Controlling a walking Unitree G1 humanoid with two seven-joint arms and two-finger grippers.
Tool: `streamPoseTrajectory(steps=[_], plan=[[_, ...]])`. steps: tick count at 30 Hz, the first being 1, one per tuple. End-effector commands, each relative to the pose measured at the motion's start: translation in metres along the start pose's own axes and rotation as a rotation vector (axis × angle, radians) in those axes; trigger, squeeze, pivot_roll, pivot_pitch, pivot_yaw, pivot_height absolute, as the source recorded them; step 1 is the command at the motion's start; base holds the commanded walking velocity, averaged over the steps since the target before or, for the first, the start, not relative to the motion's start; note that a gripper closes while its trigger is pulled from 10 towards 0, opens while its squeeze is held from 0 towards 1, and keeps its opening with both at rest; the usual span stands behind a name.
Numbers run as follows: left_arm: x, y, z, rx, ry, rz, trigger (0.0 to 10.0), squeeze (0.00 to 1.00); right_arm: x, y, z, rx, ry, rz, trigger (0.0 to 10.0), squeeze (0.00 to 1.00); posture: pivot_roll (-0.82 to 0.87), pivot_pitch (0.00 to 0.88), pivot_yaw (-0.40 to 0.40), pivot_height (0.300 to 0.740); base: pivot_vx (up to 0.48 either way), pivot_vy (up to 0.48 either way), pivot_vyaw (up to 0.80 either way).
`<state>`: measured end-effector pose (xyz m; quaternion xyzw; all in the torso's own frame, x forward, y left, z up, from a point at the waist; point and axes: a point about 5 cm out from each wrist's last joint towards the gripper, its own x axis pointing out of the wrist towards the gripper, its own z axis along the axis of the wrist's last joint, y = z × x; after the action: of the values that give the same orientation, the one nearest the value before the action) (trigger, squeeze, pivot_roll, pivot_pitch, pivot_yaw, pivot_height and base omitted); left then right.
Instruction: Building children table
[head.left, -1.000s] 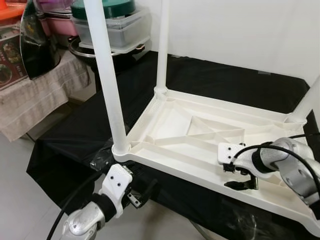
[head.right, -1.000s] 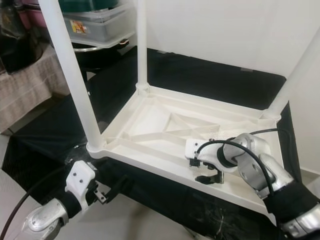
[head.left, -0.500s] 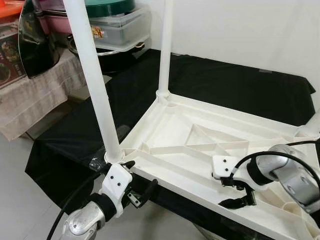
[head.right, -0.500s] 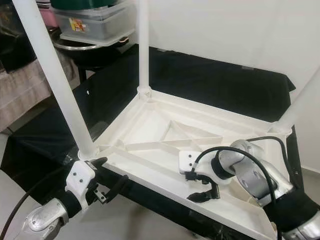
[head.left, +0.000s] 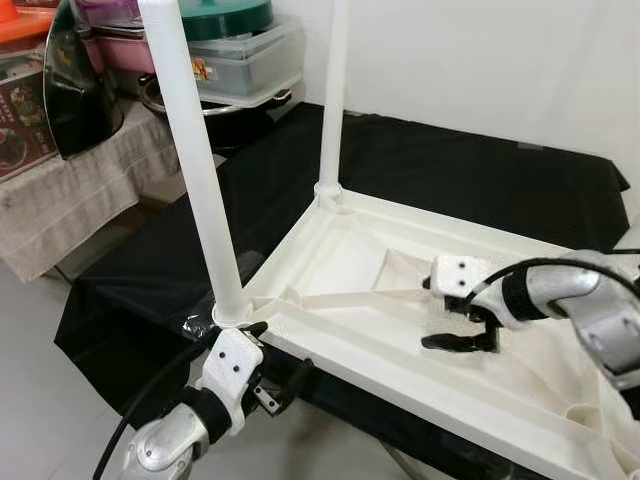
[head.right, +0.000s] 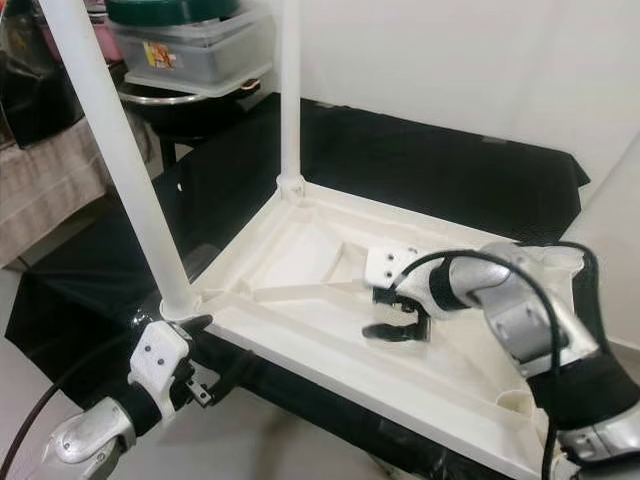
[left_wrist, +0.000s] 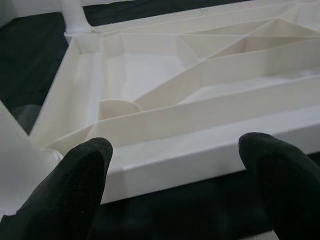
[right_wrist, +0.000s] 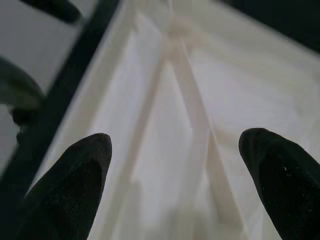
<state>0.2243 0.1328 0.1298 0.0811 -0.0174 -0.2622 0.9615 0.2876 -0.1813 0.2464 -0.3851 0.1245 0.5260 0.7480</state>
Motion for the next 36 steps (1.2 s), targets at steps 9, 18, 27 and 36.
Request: streamPoseTrajectory(steps=[9, 18, 27, 36], plan=[[0.002, 0.011, -0.005, -0.046, 0.057, 0.147, 10.0, 0.00, 0.081, 0.027, 0.038, 0.287, -0.439, -0.169, 10.0, 0.00, -0.01, 0.065, -0.025, 0.740, 0.000, 0.000, 0.00], [0.006, 0.014, -0.003, -0.031, 0.041, 0.182, 10.0, 0.00, 0.111, 0.051, 0.012, 0.654, -0.505, -0.534, 10.0, 0.00, -0.03, 0.058, -0.029, 0.740, 0.000, 0.000, 0.00], [0.013, 0.013, -0.001, -0.016, 0.042, 0.178, 10.0, 0.00, 0.114, 0.060, -0.005, 0.733, -0.429, -0.644, 10.0, 0.00, -0.04, 0.054, -0.018, 0.740, 0.000, 0.000, 0.00], [0.016, 0.015, -0.002, 0.008, 0.050, 0.184, 10.0, 0.00, 0.120, 0.060, -0.006, 0.766, -0.436, -0.660, 10.0, 0.00, -0.04, 0.047, -0.013, 0.740, -0.264, 0.000, 0.00]])
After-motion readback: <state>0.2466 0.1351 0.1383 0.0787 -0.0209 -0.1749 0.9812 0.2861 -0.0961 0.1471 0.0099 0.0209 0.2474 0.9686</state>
